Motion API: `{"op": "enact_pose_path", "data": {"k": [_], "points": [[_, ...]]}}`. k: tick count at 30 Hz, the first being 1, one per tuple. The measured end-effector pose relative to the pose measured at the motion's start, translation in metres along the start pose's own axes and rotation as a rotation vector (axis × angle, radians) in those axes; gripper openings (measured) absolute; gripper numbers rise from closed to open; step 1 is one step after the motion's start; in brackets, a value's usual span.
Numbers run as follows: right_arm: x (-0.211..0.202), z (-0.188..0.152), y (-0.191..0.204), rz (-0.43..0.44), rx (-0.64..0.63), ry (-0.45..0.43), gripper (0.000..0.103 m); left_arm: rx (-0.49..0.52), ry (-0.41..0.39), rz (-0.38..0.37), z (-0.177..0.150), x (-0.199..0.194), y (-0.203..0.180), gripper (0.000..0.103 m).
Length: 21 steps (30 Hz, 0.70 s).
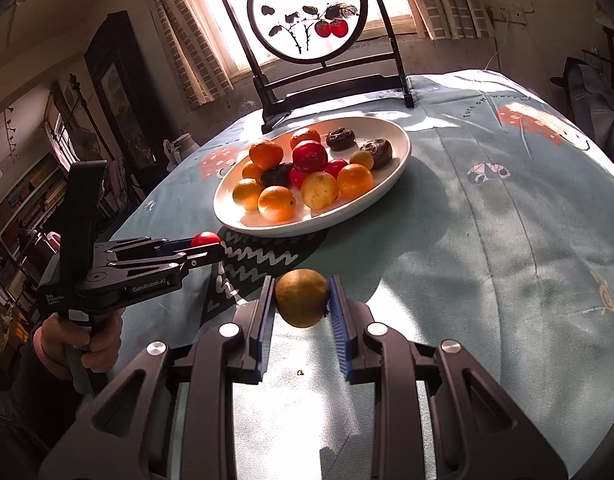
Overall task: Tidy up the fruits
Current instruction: 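Grasp the last small yellow fruit with the right tool while the left tool grasps a red tomato, then release the yellow fruit into the plate with the right tool while the left tool releases the tomato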
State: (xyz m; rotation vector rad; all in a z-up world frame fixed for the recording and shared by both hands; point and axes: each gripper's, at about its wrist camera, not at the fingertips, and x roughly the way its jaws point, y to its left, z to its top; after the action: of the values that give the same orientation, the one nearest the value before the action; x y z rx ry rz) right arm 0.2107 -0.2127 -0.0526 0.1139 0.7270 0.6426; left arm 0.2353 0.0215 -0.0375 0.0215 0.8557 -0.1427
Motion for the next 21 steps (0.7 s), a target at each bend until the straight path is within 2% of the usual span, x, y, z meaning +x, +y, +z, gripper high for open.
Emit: {"op": "enact_pose_path", "data": {"k": [3, 6, 8, 12, 16, 21], "points": [[0.001, 0.018, 0.011, 0.006, -0.051, -0.005, 0.027, 0.022, -0.056, 0.034, 0.015, -0.012, -0.004, 0.030], [-0.002, 0.050, 0.018, 0.002, -0.083, -0.098, 0.027, -0.004, -0.084, 0.033, 0.040, -0.015, 0.000, 0.030], [0.002, 0.074, 0.016, 0.017, -0.072, -0.154, 0.027, -0.023, -0.098, 0.042, 0.057, -0.012, 0.004, 0.030], [0.029, 0.112, 0.003, 0.009, -0.032, -0.204, 0.027, -0.048, -0.125, 0.066, 0.090, 0.001, 0.013, 0.030], [0.069, 0.133, -0.014, -0.004, 0.010, -0.170, 0.027, -0.096, -0.114, 0.070, 0.114, 0.023, 0.028, 0.030], [0.108, 0.142, -0.033, -0.008, 0.051, -0.097, 0.027, -0.128, -0.086, 0.068, 0.124, 0.045, 0.040, 0.030]]}}
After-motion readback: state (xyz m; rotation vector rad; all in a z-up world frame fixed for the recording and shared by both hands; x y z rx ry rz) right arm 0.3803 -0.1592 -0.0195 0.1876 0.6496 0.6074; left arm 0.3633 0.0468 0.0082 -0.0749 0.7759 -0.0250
